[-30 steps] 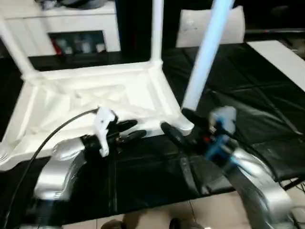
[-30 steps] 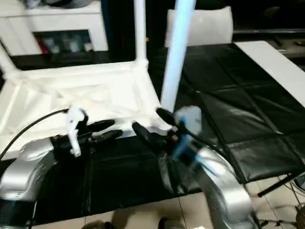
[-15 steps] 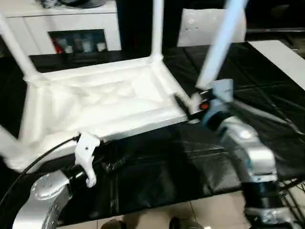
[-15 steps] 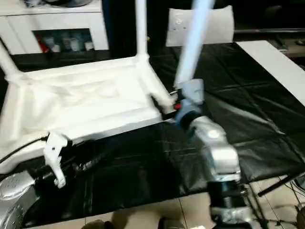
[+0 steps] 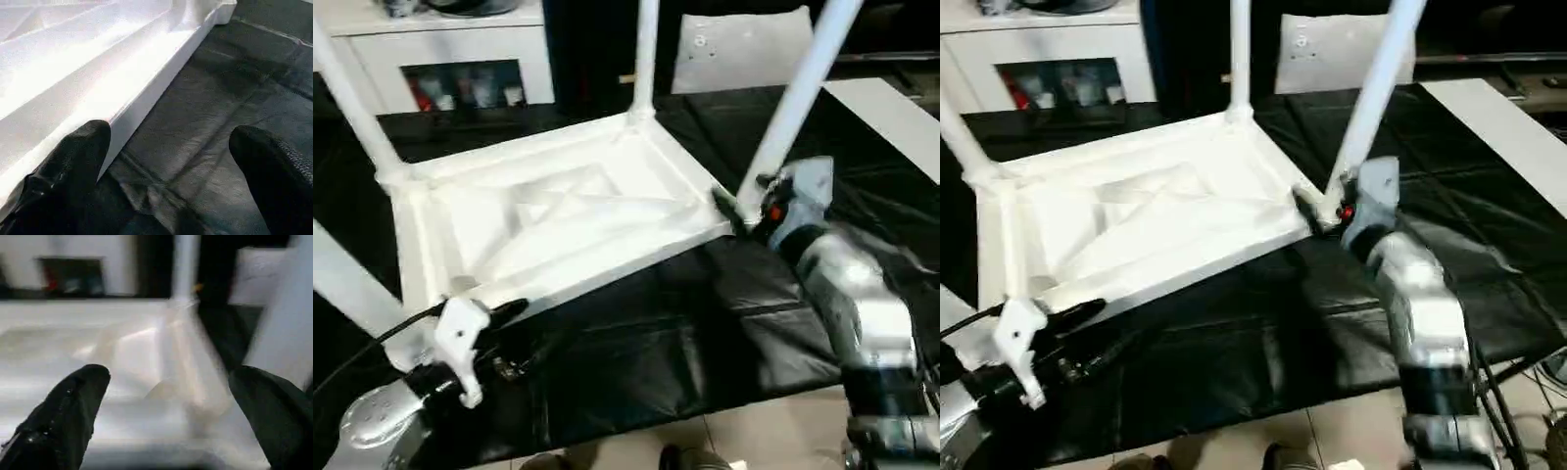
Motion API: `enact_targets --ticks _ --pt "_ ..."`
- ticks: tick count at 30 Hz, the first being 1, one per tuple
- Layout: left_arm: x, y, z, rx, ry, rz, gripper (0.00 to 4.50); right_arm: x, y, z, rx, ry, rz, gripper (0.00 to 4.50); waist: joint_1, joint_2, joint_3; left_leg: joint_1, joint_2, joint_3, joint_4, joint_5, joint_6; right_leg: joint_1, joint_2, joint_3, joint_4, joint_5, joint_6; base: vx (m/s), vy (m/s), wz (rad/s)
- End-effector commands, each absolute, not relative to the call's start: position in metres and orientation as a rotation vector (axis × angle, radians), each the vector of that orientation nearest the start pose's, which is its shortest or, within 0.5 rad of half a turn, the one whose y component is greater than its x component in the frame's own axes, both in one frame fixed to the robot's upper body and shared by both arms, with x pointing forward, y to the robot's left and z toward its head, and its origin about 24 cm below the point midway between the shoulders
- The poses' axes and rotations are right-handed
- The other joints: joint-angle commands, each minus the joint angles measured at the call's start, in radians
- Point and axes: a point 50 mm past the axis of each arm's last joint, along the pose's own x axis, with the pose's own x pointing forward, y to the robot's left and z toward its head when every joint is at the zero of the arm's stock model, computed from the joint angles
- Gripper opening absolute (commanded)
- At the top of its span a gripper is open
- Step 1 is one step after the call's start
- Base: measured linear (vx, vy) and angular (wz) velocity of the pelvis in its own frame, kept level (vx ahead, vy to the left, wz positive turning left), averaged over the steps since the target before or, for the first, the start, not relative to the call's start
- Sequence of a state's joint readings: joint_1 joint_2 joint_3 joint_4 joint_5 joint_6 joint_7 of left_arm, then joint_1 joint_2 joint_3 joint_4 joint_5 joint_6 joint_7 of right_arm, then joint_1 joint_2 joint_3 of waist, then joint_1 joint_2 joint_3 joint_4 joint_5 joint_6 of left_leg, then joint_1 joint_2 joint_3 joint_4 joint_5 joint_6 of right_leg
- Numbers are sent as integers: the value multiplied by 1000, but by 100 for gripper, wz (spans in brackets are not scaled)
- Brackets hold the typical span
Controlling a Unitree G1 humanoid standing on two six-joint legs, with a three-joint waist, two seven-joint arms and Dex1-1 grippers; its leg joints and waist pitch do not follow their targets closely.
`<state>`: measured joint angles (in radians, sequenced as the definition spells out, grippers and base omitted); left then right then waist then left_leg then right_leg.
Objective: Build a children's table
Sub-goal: Rotate leg to tighten
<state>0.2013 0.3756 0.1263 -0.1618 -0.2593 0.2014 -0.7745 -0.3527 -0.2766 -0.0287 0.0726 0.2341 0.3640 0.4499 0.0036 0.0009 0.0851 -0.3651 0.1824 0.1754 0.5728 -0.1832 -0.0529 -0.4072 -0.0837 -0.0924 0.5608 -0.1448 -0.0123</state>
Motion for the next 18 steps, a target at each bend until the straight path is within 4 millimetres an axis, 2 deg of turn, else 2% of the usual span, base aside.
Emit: enact_targets --ticks 1,2,3,4,5,6,7,8,9,10,11,12,13,14,15,16,17,18 --pt "196 233 14 29 355 -557 443 307 -154 95 -25 116 553 450 -2 2 -41 15 34 -15 -74 -375 30 24 -49 48 -97 -582 -50 0 0 0" --pt "198 234 11 30 361 -558 443 305 -153 93 -25 122 552 450 -4 0 -39 14 32 -17 -73 -385 26 25 -50 46 -100 -606 -44 0 0 0" --pt "203 240 0 34 380 -557 443 300 -151 86 -22 144 543 450 -3 0 -37 14 28 -18 -73 -392 21 24 -49 43 -110 -654 -22 0 0 0" --pt "206 244 -7 36 390 -558 443 296 -150 83 -16 153 542 450 -6 4 -33 24 26 -20 -71 -426 13 15 -48 39 -119 -709 2 -52 -7 -1" --pt "207 246 -9 38 393 -558 443 295 -149 82 -14 155 544 450 -8 2 -28 26 20 -20 -69 -441 13 12 -46 33 -131 -753 24 -63 -1 -1" --pt "213 254 -18 51 407 -559 443 289 -148 78 -9 166 556 450 -12 5 -20 36 15 -27 -68 -489 5 9 -44 17 -152 -832 59 -63 -1 -1" --pt "213 255 -19 52 408 -558 443 289 -148 78 -8 166 556 450 -23 7 -18 57 10 -31 -53 -540 -6 4 -40 -16 -180 -890 92 -81 9 -3" --pt "215 261 -25 62 426 -551 443 286 -147 77 -8 171 558 450 -29 18 -18 65 14 -38 -55 -565 -9 11 -40 -33 -186 -879 90 -83 28 -5" --pt "218 267 -34 76 450 -539 443 282 -146 75 -6 180 566 450 -49 33 -4 56 32 -54 -82 -666 -9 43 -16 -85 -195 -808 96 -83 28 -5" --pt "219 267 -37 86 457 -535 443 280 -146 74 -8 184 572 450 -4 61 -12 -58 99 -80 -186 -835 -43 169 -27 -18 106 -423 9 -150 22 -1" --pt "221 264 -39 105 461 -532 443 278 -145 73 -14 189 580 450 32 60 -2 -73 107 -52 -216 -890 -41 152 -13 -3 123 -306 -12 -130 -38 2" --pt "224 262 -39 126 461 -526 443 276 -145 72 -24 192 587 450 30 -33 -37 24 46 -27 -96 -586 -46 75 -71 117 46 -814 69 -130 -38 2" --pt "230 260 -37 156 455 -501 443 274 -144 72 -29 194 594 450 20 -36 8 88 -10 -33 107 -339 -48 -51 -165 89 -166 -1274 49 -45 -78 -18" --pt "233 259 -36 163 451 -494 443 273 -144 72 -29 194 595 450 11 -20 -28 -17 -44 -96 144 -50 -3 46 -172 138 -113 -1273 45 26 8 -45" --pt "241 257 -30 174 418 -478 443 271 -143 72 -27 194 594 450 14 -15 -14 -51 -23 -97 103 -66 -17 74 -178 109 -88 -1142 33 26 8 -45" --pt "247 253 -21 161 364 -491 443 269 -143 73 -22 190 598 450 27 12 -26 2 10 -95 2 -192 -43 45 -106 85 -60 -858 -27 0 0 0" --pt "249 246 -10 138 308 -508 443 267 -142 73 -17 189 602 450 24 24 -43 25 29 -92 -21 -226 -44 31 -67 83 -30 -648 -71 -86 -16 18" --pt "250 240 0 107 257 -523 443 265 -142 74 -10 189 603 450 0 20 -42 8 46 -91 -53 -285 -30 58 -49 81 0 -348 -148 -86 -16 18"
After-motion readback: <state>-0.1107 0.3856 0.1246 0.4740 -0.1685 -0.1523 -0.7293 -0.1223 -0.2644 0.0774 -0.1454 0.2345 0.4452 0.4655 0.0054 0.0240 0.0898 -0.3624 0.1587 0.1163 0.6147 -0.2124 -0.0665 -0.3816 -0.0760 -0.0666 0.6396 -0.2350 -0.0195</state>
